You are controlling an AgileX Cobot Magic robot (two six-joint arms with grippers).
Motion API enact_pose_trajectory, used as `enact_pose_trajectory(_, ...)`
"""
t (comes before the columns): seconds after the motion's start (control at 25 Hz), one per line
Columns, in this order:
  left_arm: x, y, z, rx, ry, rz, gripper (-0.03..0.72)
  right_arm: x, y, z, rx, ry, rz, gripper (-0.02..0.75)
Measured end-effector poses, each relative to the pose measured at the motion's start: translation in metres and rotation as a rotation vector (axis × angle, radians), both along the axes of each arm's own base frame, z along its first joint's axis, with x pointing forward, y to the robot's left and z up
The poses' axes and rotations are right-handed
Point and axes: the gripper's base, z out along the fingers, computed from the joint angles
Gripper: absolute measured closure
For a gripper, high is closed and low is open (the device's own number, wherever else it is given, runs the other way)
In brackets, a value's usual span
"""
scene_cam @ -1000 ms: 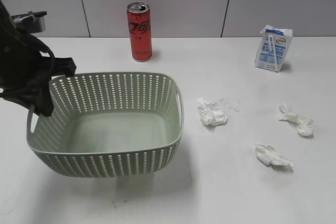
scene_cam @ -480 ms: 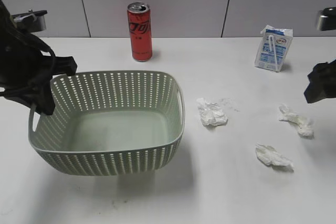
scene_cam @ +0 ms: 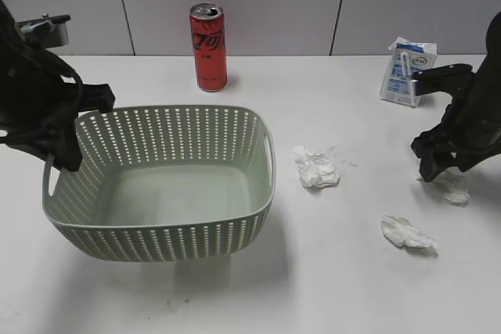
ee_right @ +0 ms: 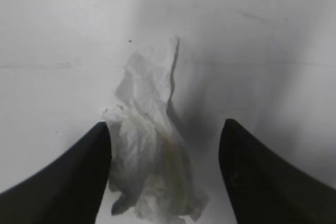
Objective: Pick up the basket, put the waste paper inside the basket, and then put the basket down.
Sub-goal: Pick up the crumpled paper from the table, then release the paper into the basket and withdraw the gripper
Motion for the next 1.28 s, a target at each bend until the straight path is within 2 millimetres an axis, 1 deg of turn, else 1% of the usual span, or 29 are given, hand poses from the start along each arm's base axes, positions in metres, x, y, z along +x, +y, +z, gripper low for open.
enact_pose_trajectory(0.12,0.000,0.000,0.000,0.000,0.000,0.000,0.683,0.000,0.000,-0.018,-0.008,0.048,0.002,0.253)
enact_pose_trajectory(0.36,0.000,0.000,0.000,0.001,-0.001,0.000,0.683,0.003,0.001,-0.021,0.004,0.049,-0.009,0.258)
enact_pose_trajectory(0.44,0.000,0.000,0.000,0.001,-0.001,-0.001,0.683,0.003,0.001,-0.021,0.008,0.049,-0.016,0.286)
enact_pose_trajectory(0.48,0.000,0.000,0.000,0.002,-0.001,-0.001,0.683,0.003,0.002,-0.020,0.012,0.049,-0.021,0.321)
enact_pose_trajectory(0.56,0.000,0.000,0.000,0.002,-0.001,-0.001,0.683,0.003,0.002,-0.021,0.017,0.046,-0.033,0.431)
enact_pose_trajectory(0.64,0.000,0.000,0.000,0.002,-0.001,-0.001,0.683,0.004,0.002,-0.021,0.018,0.043,-0.041,0.595)
enact_pose_trajectory(0.68,0.000,0.000,0.000,0.002,-0.001,-0.001,0.683,0.004,0.002,-0.020,0.019,0.042,-0.044,0.657)
enact_pose_trajectory(0.72,0.000,0.000,0.000,0.002,-0.001,-0.001,0.683,0.004,0.002,-0.020,0.019,0.041,-0.044,0.701)
enact_pose_trajectory(0.76,0.000,0.000,0.000,0.002,-0.001,-0.001,0.683,0.004,0.002,-0.020,0.019,0.039,-0.046,0.722)
enact_pose_trajectory(0.84,0.000,0.000,0.000,0.002,-0.001,-0.001,0.683,0.004,0.002,-0.016,0.018,0.026,-0.043,0.732)
enact_pose_trajectory(0.92,0.000,0.000,0.000,0.002,-0.001,-0.001,0.683,0.003,0.002,-0.005,0.021,-0.002,-0.042,0.733)
enact_pose_trajectory(1.0,0.000,0.000,0.000,0.002,-0.001,-0.001,0.683,0.002,0.002,0.021,0.030,-0.074,-0.041,0.733)
enact_pose_trajectory(1.08,0.000,0.000,0.000,0.003,0.000,-0.001,0.683,-0.002,0.006,0.051,0.041,-0.157,-0.023,0.733)
enact_pose_trajectory(1.16,0.000,0.000,0.000,0.003,0.000,-0.001,0.683,-0.009,0.018,0.082,0.053,-0.251,0.028,0.734)
enact_pose_trajectory(1.28,0.000,0.000,0.000,0.003,0.000,-0.001,0.683,-0.025,0.045,0.122,0.081,-0.376,0.128,0.734)
